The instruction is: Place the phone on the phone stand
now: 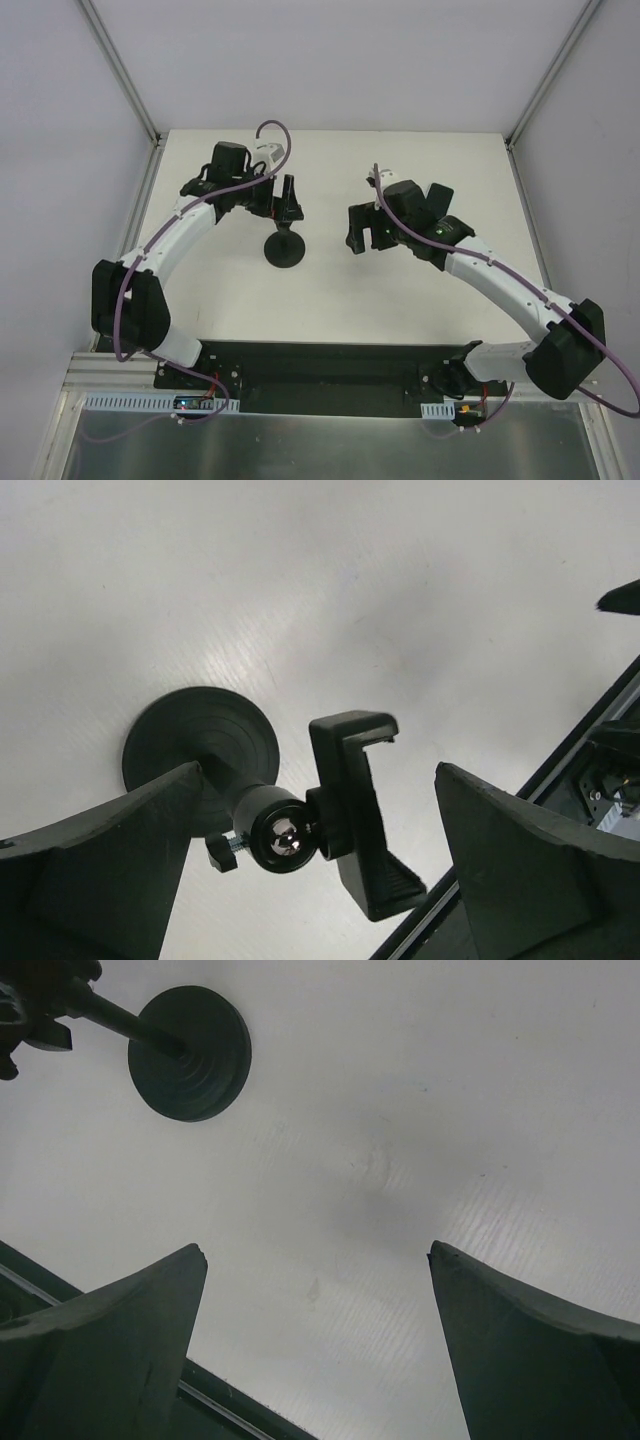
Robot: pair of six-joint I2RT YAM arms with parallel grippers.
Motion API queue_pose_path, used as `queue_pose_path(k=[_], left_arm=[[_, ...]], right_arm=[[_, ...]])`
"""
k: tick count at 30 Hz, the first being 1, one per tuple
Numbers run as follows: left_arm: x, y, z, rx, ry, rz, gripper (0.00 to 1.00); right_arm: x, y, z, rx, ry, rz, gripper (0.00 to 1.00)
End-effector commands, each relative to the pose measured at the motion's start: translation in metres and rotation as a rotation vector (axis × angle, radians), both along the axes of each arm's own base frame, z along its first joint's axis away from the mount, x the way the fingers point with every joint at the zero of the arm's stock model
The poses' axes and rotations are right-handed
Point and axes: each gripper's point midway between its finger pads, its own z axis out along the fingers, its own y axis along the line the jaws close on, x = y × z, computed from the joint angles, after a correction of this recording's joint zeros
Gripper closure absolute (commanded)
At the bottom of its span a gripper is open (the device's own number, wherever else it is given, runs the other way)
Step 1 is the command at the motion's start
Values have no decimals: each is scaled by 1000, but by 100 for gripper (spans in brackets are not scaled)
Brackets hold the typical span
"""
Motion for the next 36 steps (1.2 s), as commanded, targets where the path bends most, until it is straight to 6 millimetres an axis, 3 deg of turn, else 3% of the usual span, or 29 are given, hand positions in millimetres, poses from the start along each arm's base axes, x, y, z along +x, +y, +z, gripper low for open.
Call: queue_pose_path(k=[1, 7, 11, 14, 15, 16, 18, 19, 20, 21, 22, 24, 25, 30, 32, 33, 36], left_arm=[[-4, -7, 56, -68, -121, -23, 1], [-17, 1, 73, -66, -159, 3, 2], [-22, 6, 91, -63, -216, 15, 11], [-22, 14, 99, -46, -272, 49, 18], [-18, 21, 99, -20, -290, 92, 20], [-21, 24, 106, -20, -318, 109, 23], [-20, 28, 110, -26, -358, 138, 24], [-22, 33, 117, -26, -388, 162, 24], [-22, 36, 117, -21, -400, 181, 19], [-21, 40, 120, -16, -418, 202, 17], [-20, 50, 127, 0, -455, 257, 15], [-19, 57, 123, 12, -469, 301, 11], [-17, 62, 124, 22, -480, 331, 11], [-18, 53, 124, -29, -439, 297, 11], [-18, 51, 124, -39, -430, 286, 12], [-17, 51, 123, -35, -430, 290, 11], [-18, 53, 124, -33, -438, 296, 12]], right_arm=[[8, 12, 23, 51, -30, -5, 4], [5, 27, 23, 91, -3, 43, 4], [-2, 66, 35, 213, 23, 199, 4], [5, 95, 53, 332, 37, 257, 4], [11, 104, 61, 375, 29, 261, 4], [18, 111, 53, 390, 68, 251, 4], [28, 131, 73, 512, 116, 217, 4], [34, 140, 64, 545, 169, 179, 4], [40, 145, 62, 582, 202, 137, 4], [49, 155, 76, 701, 243, 73, 4], [56, 162, 66, 732, 291, 27, 4], [64, 175, 74, 845, 359, -22, 4], [67, 181, 65, 859, 391, -37, 4], [77, 183, 49, 882, 439, -146, 1], [78, 177, 40, 874, 441, -208, 6], [78, 175, 38, 875, 437, -228, 9], [78, 170, 29, 884, 448, -308, 32]])
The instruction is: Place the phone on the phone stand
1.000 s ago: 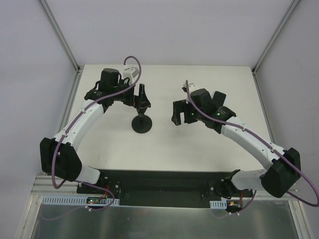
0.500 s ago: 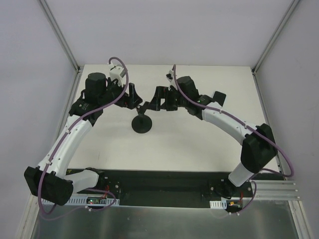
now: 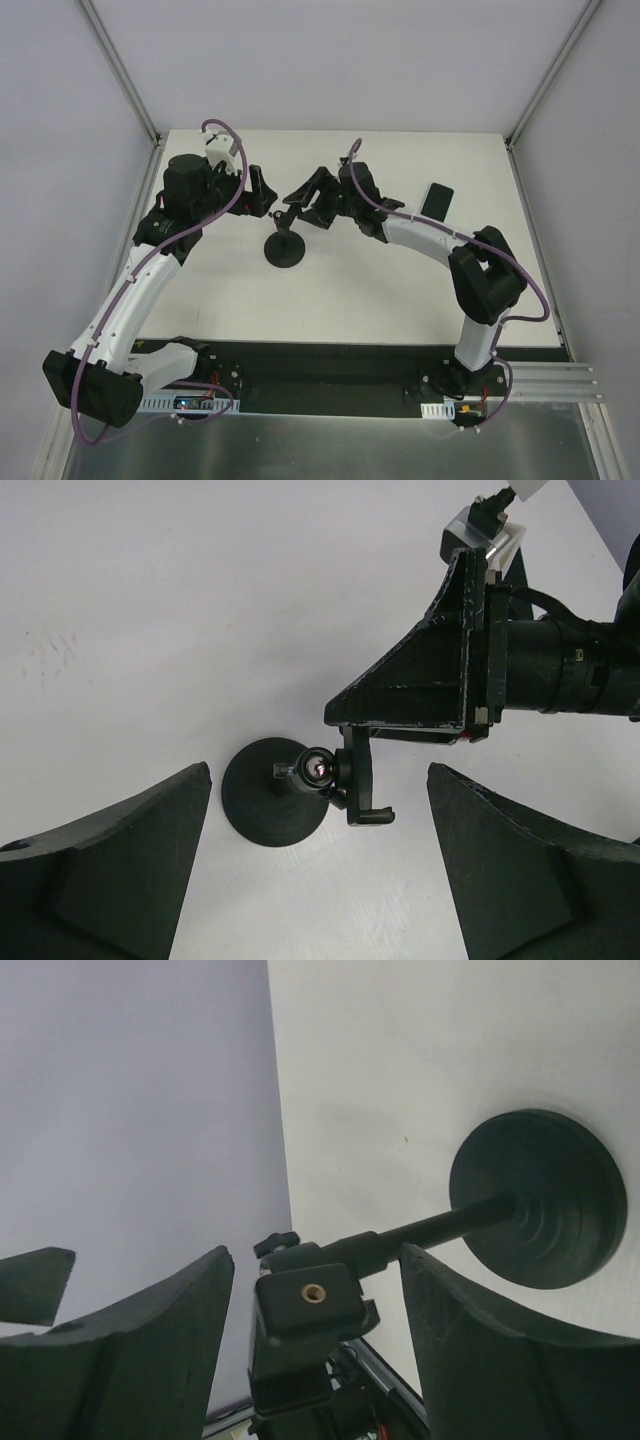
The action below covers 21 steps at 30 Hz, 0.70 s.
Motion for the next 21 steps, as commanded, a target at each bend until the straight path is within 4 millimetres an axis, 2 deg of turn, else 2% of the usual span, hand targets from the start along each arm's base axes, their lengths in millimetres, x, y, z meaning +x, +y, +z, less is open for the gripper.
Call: queue_pose_path(k=[1, 5, 8, 9, 10, 11, 12, 13, 16, 21], left_arm=[[2, -1, 14, -33, -41, 0, 12], [-1, -4, 15, -39, -43, -18, 12], [4, 1, 12, -20, -42, 17, 12], [4, 1, 12, -24, -40, 15, 11], [3, -2, 11, -31, -34, -3, 12], [2, -3, 13, -42, -32, -9, 12], [1, -4, 14, -46, -32, -12, 12], [0, -4, 15, -50, -34, -13, 12], [-3, -4, 20, -58, -44, -15, 12], [2, -2, 12, -52, -26, 5, 12]], right_arm=[[1, -2, 27, 86, 16, -124, 42], [-2, -2, 24, 55, 19, -174, 45], [-2, -6, 27, 49, 26, -217, 61], [-2, -9, 28, 55, 43, -241, 75], [-6, -8, 26, 51, 52, -257, 79], [-1, -14, 24, 38, 42, -321, 84], [-2, -17, 27, 45, 43, -351, 93], [-7, -16, 26, 41, 43, -367, 97], [-12, -28, 24, 37, 54, -472, 99], [-14, -46, 34, 62, 14, -634, 99]])
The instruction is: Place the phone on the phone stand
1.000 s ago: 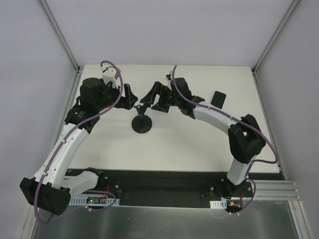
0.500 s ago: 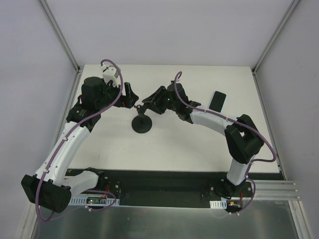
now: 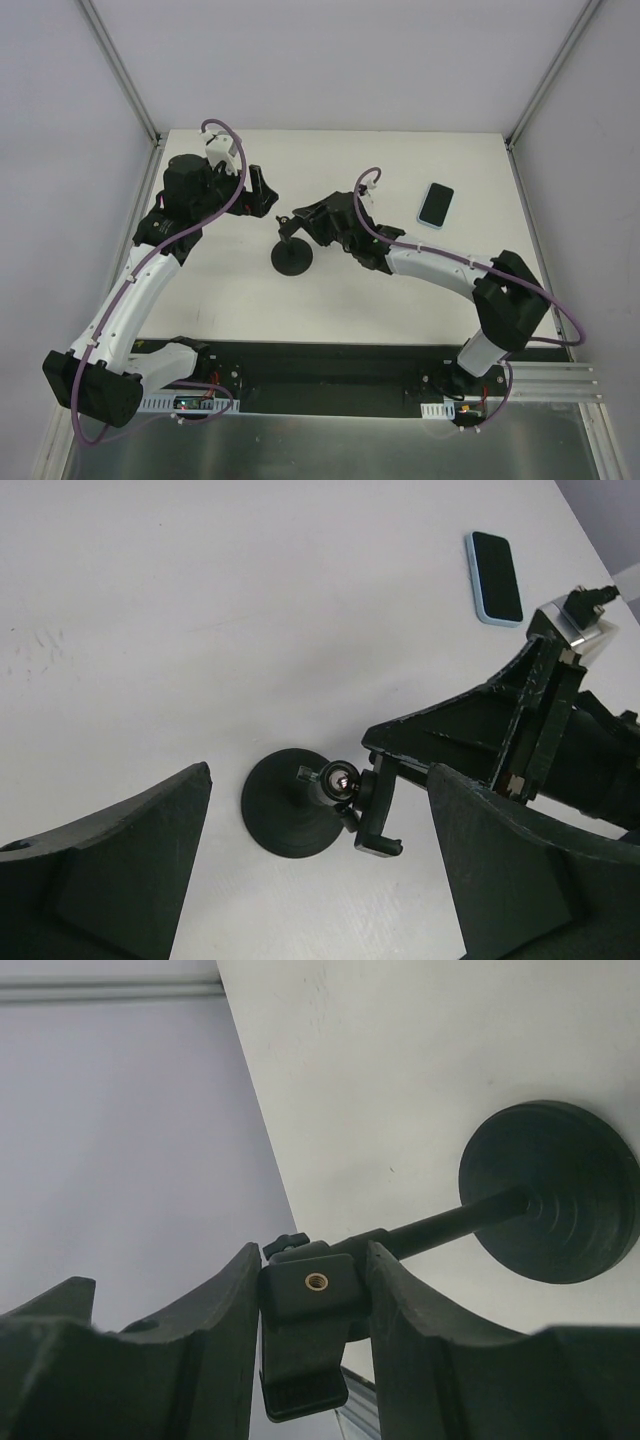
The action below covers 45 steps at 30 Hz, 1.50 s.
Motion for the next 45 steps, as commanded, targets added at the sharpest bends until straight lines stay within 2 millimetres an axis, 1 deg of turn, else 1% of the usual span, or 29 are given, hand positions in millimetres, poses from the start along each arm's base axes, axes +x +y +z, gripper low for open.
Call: queue_pose_path(k=[1, 2, 4, 6, 11, 12, 14, 15, 17, 18, 20, 21, 22, 25, 29, 30, 32, 33, 34, 35, 36, 38, 39, 40, 41, 42, 43, 44, 45], left_arm=[[4, 0, 12, -48, -28, 5, 12], [2, -2, 13, -67, -18, -9, 13], [6, -2, 11, -66, -20, -6, 13], [9, 1, 5, -56, -7, 16, 13], [4, -6, 8, -72, -9, -26, 13], [4, -6, 9, -75, -7, -26, 13], [1, -10, 12, -94, -4, -53, 13], [0, -12, 12, -99, 0, -62, 13], [0, -13, 12, -103, 6, -65, 12], [0, -13, 12, -104, 6, -68, 12], [0, -14, 12, -106, 9, -74, 12], [0, -14, 11, -105, 10, -73, 12], [0, -14, 10, -103, 10, -73, 12], [1, -15, 10, -104, 14, -77, 12], [0, -19, 8, -119, 33, -94, 12], [0, -21, 7, -121, 38, -102, 12], [0, -22, 5, -122, 46, -108, 11], [1, -22, 2, -122, 54, -108, 11], [2, -23, 1, -122, 60, -107, 11], [4, -23, -2, -121, 68, -105, 11], [4, -25, -4, -124, 78, -113, 11], [3, -29, -5, -136, 93, -135, 11], [4, -30, -7, -136, 103, -142, 10], [4, -31, -8, -138, 105, -142, 10], [4, -31, -8, -137, 105, -144, 10], [4, -31, -7, -138, 103, -144, 9], [4, -31, -6, -138, 102, -146, 9], [3, -32, -6, -142, 104, -151, 9], [2, -32, -4, -147, 102, -155, 9]], right_arm=[[8, -26, 36, 36, -91, -233, 99], [13, -34, 36, 15, -115, -290, 99], [14, -36, 38, 8, -121, -313, 99], [13, -38, 31, 11, -100, -328, 99], [13, -42, 18, 33, -107, -347, 99], [9, -44, 13, 13, -109, -332, 95], [5, -45, 15, -16, -130, -306, 84], [2, -48, 14, -30, -139, -297, 70], [1, -50, 18, -68, -181, -269, 58], [0, -52, 23, -80, -203, -255, 39], [-2, -53, 28, -146, -255, -209, 21], [-3, -53, 32, -161, -270, -196, 4], [-2, -54, 34, -174, -280, -185, 2], [-6, -54, 34, -225, -312, -117, 4], [-8, -68, 27, -340, -377, -49, 4], [-3, -75, 27, -362, -387, -43, 3], [-4, -78, 30, -396, -420, 37, 3], [4, -90, 31, -448, -438, 50, 3], [1, -96, 23, -495, -416, 101, 2], [3, -107, 24, -530, -407, 114, 2], [13, -124, 25, -584, -405, 107, 2], [15, -145, 16, -648, -367, 146, 3], [29, -168, 13, -670, -338, 124, 3], [27, -170, 14, -666, -310, 200, 3], [35, -178, 7, -671, -260, 227, 3], [47, -201, 3, -681, -200, 209, 3], [46, -204, 15, -685, -172, 285, 3], [54, -213, -3, -718, -95, 320, 4], [60, -231, -7, -756, -40, 317, 4]])
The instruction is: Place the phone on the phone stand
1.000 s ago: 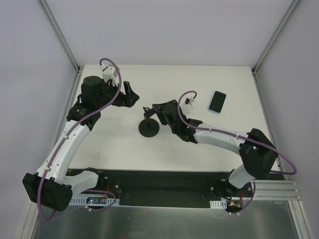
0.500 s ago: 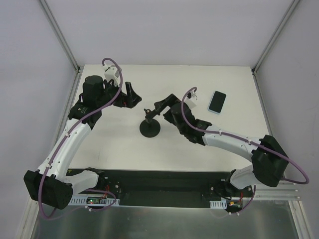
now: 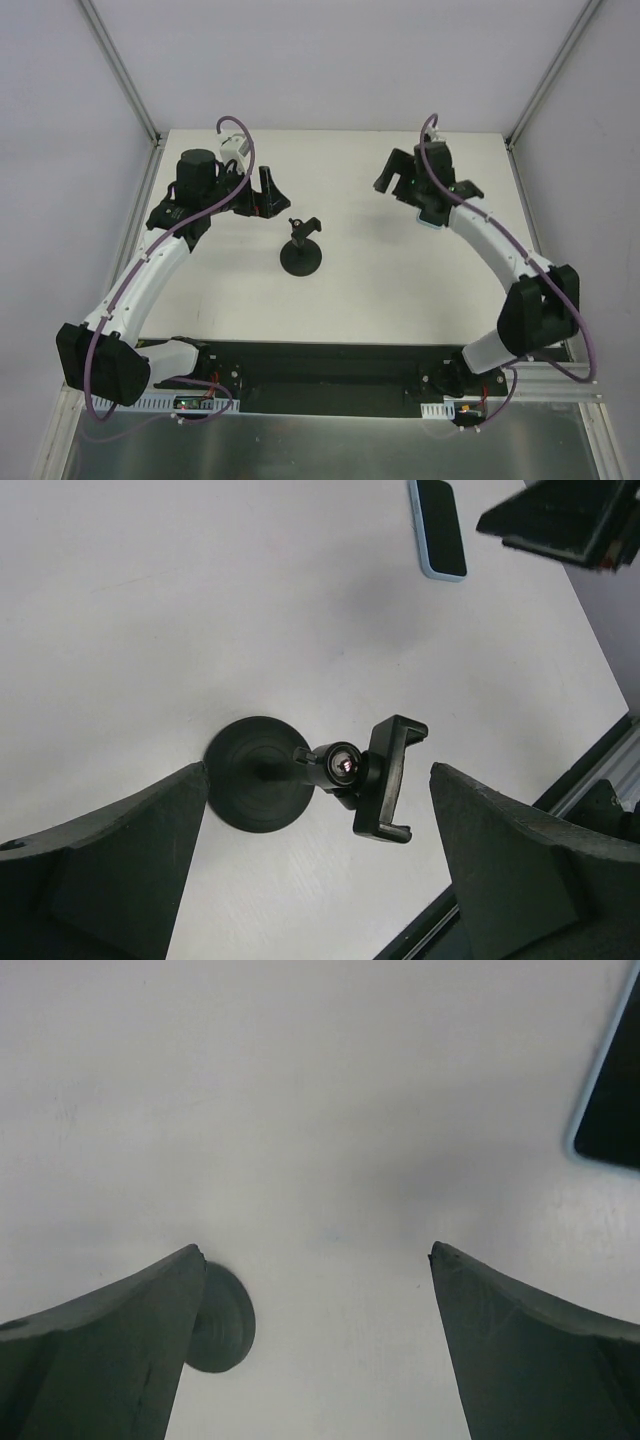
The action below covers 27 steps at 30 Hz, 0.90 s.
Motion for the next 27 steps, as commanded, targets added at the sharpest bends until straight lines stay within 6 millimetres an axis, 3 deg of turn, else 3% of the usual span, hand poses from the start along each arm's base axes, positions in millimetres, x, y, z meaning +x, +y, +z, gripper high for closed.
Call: queue_pose_path(k=[1, 6, 9, 16, 20, 27], left_arm=[[-2, -8, 25, -56, -52, -36, 9], [-3, -9, 27, -63, -53, -46, 8], [-4, -8, 29, -64, -58, -45, 8], [-2, -9, 22, -60, -41, -48, 8], [-2, -13, 20, -72, -22, -65, 8], [0, -10, 20, -74, -20, -60, 8]], right_arm=[[9, -43, -10, -205, 258, 146, 4], [26, -113, -24, -509, 426, 17, 4], [37, -133, -38, -567, 451, 3, 4], [64, -133, -76, -380, 512, 52, 4], [82, -135, -86, -312, 529, 33, 4], [99, -146, -99, -349, 568, -51, 4]])
